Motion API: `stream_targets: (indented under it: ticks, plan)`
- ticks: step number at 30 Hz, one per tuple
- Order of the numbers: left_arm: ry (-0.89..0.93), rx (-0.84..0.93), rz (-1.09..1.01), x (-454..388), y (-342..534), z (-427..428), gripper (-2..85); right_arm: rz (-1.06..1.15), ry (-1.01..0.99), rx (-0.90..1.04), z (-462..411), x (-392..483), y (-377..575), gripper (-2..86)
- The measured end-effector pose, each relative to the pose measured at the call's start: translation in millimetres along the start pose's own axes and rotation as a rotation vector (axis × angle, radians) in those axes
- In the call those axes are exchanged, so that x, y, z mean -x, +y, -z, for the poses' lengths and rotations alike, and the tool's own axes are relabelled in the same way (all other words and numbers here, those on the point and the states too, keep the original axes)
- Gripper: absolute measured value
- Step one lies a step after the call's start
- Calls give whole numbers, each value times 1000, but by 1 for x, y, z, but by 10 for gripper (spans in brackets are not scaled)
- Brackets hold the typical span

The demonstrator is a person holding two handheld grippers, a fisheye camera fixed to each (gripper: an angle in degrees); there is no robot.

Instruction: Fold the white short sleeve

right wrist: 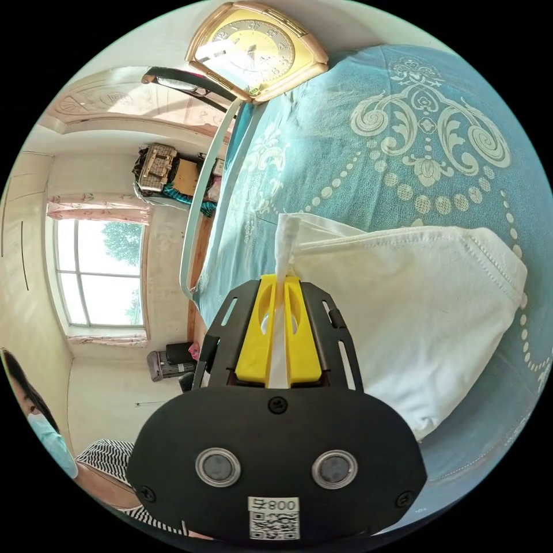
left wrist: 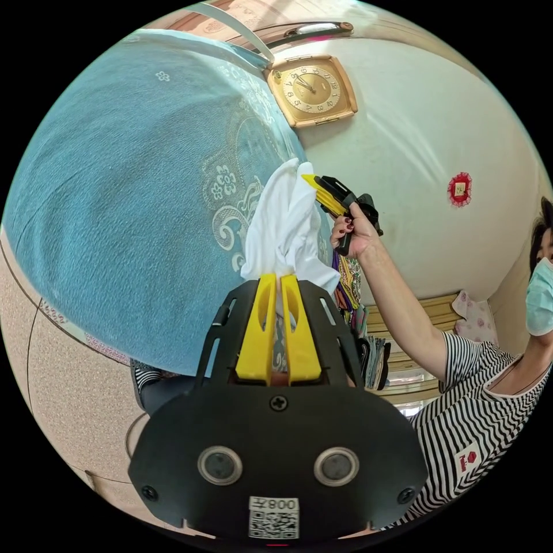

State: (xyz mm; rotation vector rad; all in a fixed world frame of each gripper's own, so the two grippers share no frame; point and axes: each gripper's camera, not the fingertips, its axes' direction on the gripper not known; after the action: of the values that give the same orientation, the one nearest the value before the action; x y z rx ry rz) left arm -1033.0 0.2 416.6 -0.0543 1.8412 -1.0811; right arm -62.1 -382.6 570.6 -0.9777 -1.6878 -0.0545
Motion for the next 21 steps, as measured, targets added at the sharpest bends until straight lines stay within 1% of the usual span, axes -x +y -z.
stream_targets:
  ticks: [3,9,12,14,17,19,21]
  plan:
    - [9,-11,4,-9,-1,6,15,-10,19,19,-28,-19,-5,23]
    - [-17,-29,8,-30,4,19,15,-38,-36,16,-77,-63,-4,42]
    - [-55,-63,23,-40,13,31,13,-45,-90,5,-99,-85,1,57]
    - [-112,-102,9,-55,22,41,8,-39,-98,-4,-110,-93,6,62]
    - [-142,-101,-96,-86,26,41,4,17,-115,-26,-116,-100,22,68]
    - [-139,-74,-184,-106,23,32,3,93,-112,-76,-108,-98,50,70]
    - [-166,-25,-257,-122,18,15,2,154,-45,-87,-104,-93,81,73]
